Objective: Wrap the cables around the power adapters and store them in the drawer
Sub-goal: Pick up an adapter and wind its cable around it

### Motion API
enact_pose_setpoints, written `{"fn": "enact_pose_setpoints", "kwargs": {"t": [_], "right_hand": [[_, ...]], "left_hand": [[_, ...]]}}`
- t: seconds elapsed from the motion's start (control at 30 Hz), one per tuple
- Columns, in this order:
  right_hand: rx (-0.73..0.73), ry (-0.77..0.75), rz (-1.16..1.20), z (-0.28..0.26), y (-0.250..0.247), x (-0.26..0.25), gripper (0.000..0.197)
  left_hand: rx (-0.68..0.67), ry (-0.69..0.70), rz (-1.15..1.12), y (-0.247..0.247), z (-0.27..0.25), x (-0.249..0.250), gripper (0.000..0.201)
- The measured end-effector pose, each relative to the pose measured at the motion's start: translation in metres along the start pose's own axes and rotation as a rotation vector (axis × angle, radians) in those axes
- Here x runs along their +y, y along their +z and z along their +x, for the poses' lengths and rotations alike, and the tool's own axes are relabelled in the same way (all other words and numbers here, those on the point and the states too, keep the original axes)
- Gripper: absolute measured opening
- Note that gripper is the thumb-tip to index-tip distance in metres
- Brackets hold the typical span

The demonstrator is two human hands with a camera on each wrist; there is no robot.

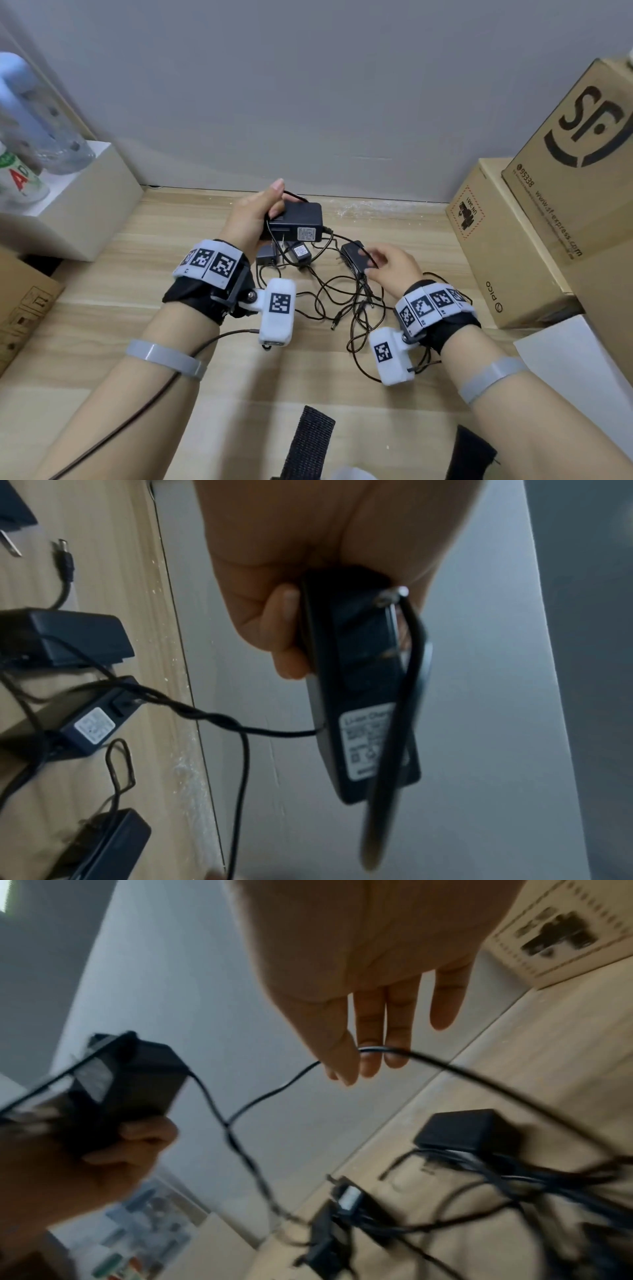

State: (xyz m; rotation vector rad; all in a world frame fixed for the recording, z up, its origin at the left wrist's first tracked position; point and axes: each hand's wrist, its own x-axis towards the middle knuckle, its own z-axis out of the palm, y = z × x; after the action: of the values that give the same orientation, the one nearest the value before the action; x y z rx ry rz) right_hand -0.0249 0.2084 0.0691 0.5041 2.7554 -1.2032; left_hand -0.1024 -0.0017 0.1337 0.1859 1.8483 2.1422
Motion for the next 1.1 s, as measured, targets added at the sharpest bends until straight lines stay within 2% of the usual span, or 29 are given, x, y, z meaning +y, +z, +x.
{"fn": "enact_pose_setpoints", "kwargs": {"t": [0.1, 0.17, 0.23, 0.33, 0.43, 0.5, 0.53, 0.6, 0.63, 0.67, 0.77, 0.9, 1.0, 1.1], "right_hand": [[-0.004, -0.172, 0.132, -0.003, -0.004, -0.031, 0.048], [-0.003, -0.301, 0.187, -0.005, -0.005, -0.052, 0.051], [-0.035, -0.354, 0.276, -0.004, -0.002, -0.066, 0.049], [-0.086, -0.335, 0.383, -0.002, 0.003, -0.075, 0.045], [-0.033, -0.323, 0.396, -0.004, -0.001, -0.075, 0.036], [0.029, -0.304, 0.419, -0.007, -0.007, -0.074, 0.026], [0.06, -0.29, 0.447, -0.009, -0.011, -0.073, 0.026], [0.098, -0.264, 0.501, -0.01, -0.02, -0.072, 0.034], [0.096, -0.257, 0.523, -0.011, -0.025, -0.071, 0.039], [0.081, -0.253, 0.552, -0.011, -0.028, -0.071, 0.042], [0.051, -0.227, 0.567, -0.014, -0.032, -0.072, 0.043], [0.109, -0.218, 0.576, -0.011, -0.027, -0.078, 0.03], [0.069, -0.293, 0.587, -0.008, -0.022, -0.082, 0.045], [-0.014, -0.319, 0.6, -0.011, -0.019, -0.086, 0.035]], "left_hand": [[-0.042, -0.022, -0.017, 0.005, -0.001, 0.003, 0.059], [-0.097, -0.021, 0.017, 0.009, -0.003, 0.006, 0.062], [-0.154, -0.016, 0.056, 0.014, -0.006, 0.009, 0.062], [-0.169, -0.029, 0.046, 0.016, -0.01, 0.015, 0.061], [-0.168, -0.053, 0.001, 0.015, -0.011, 0.018, 0.057], [-0.123, -0.057, 0.063, 0.014, -0.012, 0.016, 0.058], [-0.091, -0.049, 0.107, 0.013, -0.012, 0.015, 0.055], [-0.035, -0.028, 0.142, 0.011, -0.011, 0.011, 0.035], [-0.01, -0.025, 0.13, 0.01, -0.01, 0.009, 0.023], [0.018, -0.021, 0.11, 0.008, -0.009, 0.007, 0.02], [0.07, -0.032, 0.056, 0.008, -0.007, 0.007, 0.044], [-0.04, -0.085, -0.005, 0.017, -0.01, 0.013, 0.059], [-0.121, -0.07, -0.047, 0.025, -0.013, 0.017, 0.045], [-0.14, -0.037, -0.054, 0.029, -0.016, 0.021, 0.033]]}}
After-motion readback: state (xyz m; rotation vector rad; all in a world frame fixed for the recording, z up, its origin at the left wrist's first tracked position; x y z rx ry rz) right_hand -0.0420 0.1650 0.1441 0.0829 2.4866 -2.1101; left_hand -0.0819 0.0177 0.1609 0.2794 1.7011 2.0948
